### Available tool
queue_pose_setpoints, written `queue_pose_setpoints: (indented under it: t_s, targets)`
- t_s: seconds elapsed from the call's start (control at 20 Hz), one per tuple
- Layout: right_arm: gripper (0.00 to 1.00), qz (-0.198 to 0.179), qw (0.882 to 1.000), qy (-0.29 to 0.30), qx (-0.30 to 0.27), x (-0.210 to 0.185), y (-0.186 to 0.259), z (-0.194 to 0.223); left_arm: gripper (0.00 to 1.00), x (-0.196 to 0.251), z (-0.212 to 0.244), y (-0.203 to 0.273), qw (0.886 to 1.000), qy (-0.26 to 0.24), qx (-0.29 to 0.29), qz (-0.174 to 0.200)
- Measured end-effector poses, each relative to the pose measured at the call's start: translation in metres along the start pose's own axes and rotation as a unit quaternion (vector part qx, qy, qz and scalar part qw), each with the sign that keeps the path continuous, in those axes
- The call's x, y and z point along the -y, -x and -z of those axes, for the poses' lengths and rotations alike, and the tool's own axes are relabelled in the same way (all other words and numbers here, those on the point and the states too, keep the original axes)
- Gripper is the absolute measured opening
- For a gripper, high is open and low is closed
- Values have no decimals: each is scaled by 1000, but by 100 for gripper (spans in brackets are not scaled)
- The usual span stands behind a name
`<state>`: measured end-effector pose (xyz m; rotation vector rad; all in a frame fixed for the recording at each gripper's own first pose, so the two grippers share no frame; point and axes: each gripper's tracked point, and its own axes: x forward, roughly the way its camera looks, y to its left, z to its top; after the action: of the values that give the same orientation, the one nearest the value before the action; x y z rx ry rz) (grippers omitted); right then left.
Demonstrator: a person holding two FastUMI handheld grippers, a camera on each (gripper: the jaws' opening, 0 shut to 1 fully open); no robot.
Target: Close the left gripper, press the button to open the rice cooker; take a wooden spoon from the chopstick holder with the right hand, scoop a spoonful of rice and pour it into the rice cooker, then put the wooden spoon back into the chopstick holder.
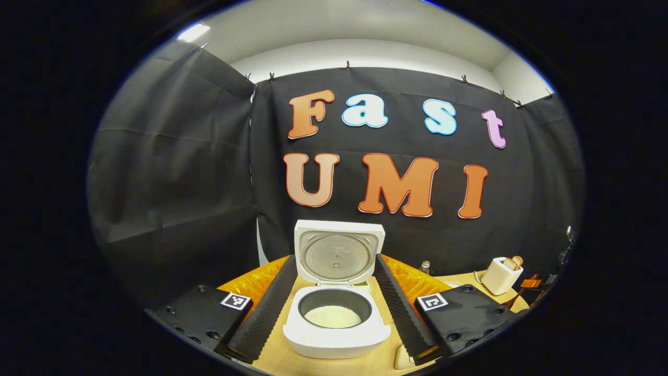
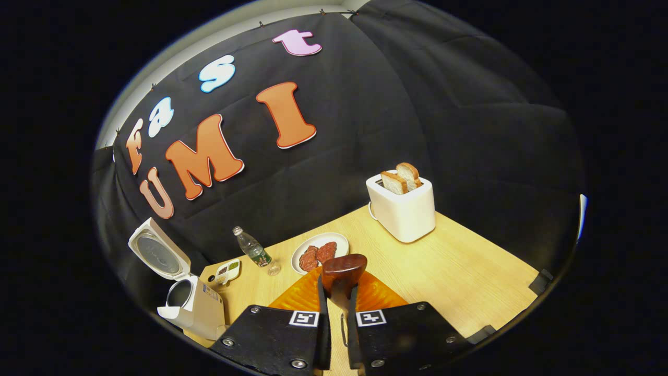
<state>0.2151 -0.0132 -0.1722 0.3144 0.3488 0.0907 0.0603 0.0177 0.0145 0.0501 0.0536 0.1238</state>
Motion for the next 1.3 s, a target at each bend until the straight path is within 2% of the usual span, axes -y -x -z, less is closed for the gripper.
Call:
queue_pose_setpoints:
  t_s: [0.25, 0.5, 0.65, 0.8, 0.9, 1.05, 1.1, 1.15, 1.2, 1.3]
  targets:
    - [12, -1, 1000, -20, -14, 9, -14, 22, 100, 0, 0, 3, 1000, -1, -9, 2]
    - [12, -5, 998, -63, -19, 20, -23, 32, 100, -9, 7, 5, 1000, 4, -23, -15]
    - [14, -2, 997, -74, -28, 26, -26, 42, 100, -10, 7, 5, 999, 15, -26, -12]
    - [19, -1, 995, -86, -48, 27, -23, 47, 100, -10, 2, 3, 1000, 1, -20, -12]
    - [24, 18, 995, -82, -50, 35, -23, 47, 100, -10, -2, 2, 1000, -4, -14, -11]
    - [53, 58, 996, -54, -45, 56, -16, 36, 100, -8, -5, 0, 1000, 3, -10, -4]
    - [79, 64, 996, -45, -38, 57, -13, 26, 100, -9, -6, -2, 1000, 4, -9, -3]
    - [91, 73, 996, -35, -30, 58, -11, 16, 100, -10, -7, -4, 1000, 3, -10, -5]
    - [95, 83, 996, -23, -21, 59, -7, 6, 100, -13, -8, -6, 1000, 2, -8, -7]
    - [95, 91, 996, 3, -2, 55, 0, -18, 100, -13, -13, -14, 1000, 3, -7, -7]
